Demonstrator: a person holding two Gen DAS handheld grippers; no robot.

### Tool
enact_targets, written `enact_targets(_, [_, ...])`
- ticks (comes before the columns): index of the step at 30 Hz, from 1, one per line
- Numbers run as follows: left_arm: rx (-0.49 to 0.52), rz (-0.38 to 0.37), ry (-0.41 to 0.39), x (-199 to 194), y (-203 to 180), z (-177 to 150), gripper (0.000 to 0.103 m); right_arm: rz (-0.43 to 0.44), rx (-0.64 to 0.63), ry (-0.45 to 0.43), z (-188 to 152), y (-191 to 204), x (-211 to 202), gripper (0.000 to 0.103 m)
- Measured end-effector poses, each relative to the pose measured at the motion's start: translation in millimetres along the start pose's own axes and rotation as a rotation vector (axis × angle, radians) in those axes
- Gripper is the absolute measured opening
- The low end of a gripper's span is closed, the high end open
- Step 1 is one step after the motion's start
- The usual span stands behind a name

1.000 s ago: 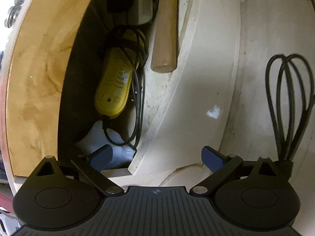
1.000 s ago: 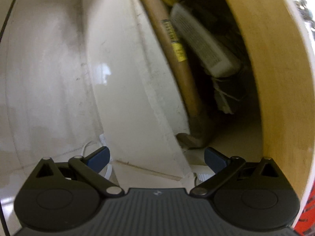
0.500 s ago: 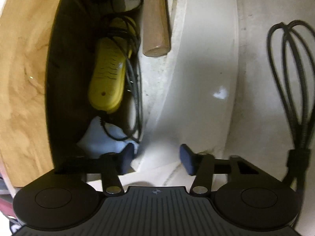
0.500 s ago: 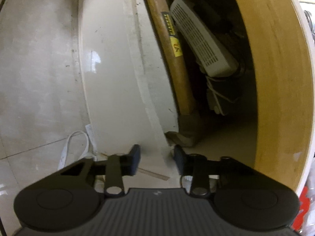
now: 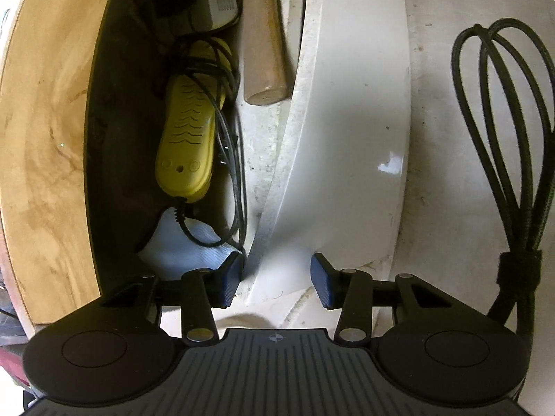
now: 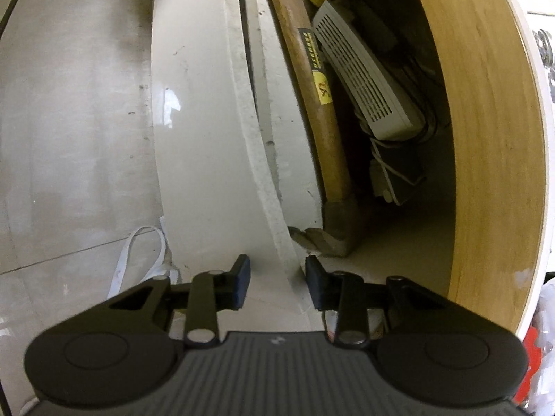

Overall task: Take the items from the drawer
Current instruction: 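Pull the drawer outward with both grippers holding its front edge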

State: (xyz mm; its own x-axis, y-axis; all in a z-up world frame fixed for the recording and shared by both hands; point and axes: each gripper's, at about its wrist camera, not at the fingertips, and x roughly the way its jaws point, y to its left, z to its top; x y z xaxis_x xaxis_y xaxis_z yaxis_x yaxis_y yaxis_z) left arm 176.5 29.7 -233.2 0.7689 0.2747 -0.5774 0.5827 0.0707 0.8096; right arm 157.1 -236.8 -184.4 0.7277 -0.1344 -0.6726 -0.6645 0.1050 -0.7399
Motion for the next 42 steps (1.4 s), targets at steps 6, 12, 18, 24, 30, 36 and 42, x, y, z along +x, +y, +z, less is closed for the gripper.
enact_targets(6, [-0.001,-0.021,-0.001,-12,-3,-4,0.04,0.023,-0.012,0.007,-3,7,-17,0.036])
enact_targets(12, [0.001,-0.051,0.008,-27,-7,1,0.038,0.053,-0.01,0.009,-6,11,-35,0.034])
enact_targets(18, [-0.002,-0.084,0.029,-47,-25,6,0.037,0.099,-0.019,0.015,-10,13,-52,0.032])
enact_targets(24, [-0.01,-0.14,0.039,-60,-24,6,0.034,0.152,-0.033,0.027,-10,19,-69,0.03])
enact_targets(30, [-0.004,-0.207,0.047,-75,-28,2,0.031,0.212,-0.054,0.043,-11,23,-94,0.028])
enact_targets(36, [0.005,-0.264,0.062,-84,-33,3,0.029,0.279,-0.068,0.056,-11,31,-116,0.027])
enact_targets(42, [0.001,-0.302,0.066,-92,-32,3,0.028,0.316,-0.065,0.071,-11,35,-125,0.027])
